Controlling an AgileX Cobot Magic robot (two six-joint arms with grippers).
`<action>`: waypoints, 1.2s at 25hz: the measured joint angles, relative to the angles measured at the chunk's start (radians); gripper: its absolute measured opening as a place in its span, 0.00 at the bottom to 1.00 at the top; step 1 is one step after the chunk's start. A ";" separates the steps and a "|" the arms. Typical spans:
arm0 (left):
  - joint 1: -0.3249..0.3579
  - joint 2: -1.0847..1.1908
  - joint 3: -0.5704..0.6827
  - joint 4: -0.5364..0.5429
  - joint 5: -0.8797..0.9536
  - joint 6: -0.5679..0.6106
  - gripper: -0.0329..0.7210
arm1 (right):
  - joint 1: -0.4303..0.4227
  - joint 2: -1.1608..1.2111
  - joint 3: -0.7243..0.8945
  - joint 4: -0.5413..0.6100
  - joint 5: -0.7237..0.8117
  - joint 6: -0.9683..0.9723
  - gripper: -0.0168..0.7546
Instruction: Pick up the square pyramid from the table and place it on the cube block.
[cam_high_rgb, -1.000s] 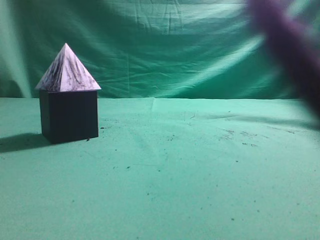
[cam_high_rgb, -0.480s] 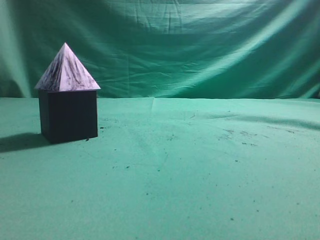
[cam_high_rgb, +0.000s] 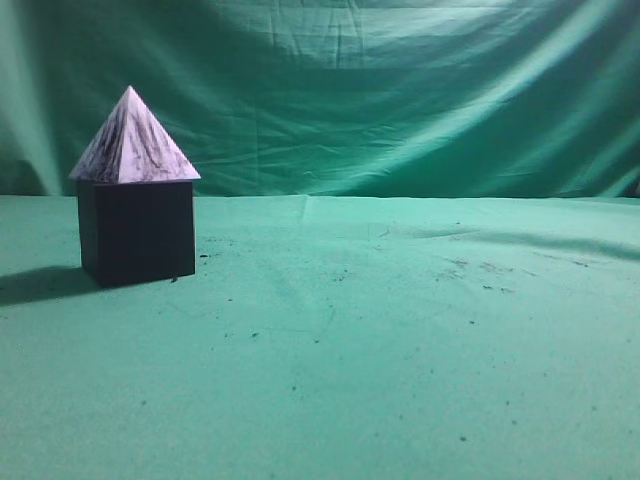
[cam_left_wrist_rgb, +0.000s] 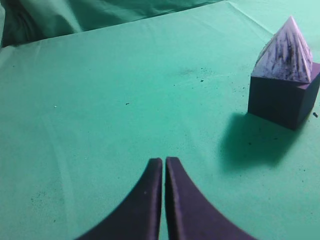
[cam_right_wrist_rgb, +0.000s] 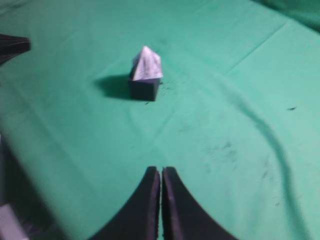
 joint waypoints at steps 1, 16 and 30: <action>0.000 0.000 0.000 0.000 0.000 0.000 0.04 | -0.004 -0.022 0.033 -0.024 -0.057 0.000 0.02; 0.000 0.000 0.000 0.000 0.000 0.000 0.04 | -0.610 -0.553 0.786 -0.042 -0.788 0.000 0.02; 0.000 0.000 0.000 0.000 0.000 0.000 0.04 | -0.791 -0.610 0.998 0.023 -0.694 0.016 0.02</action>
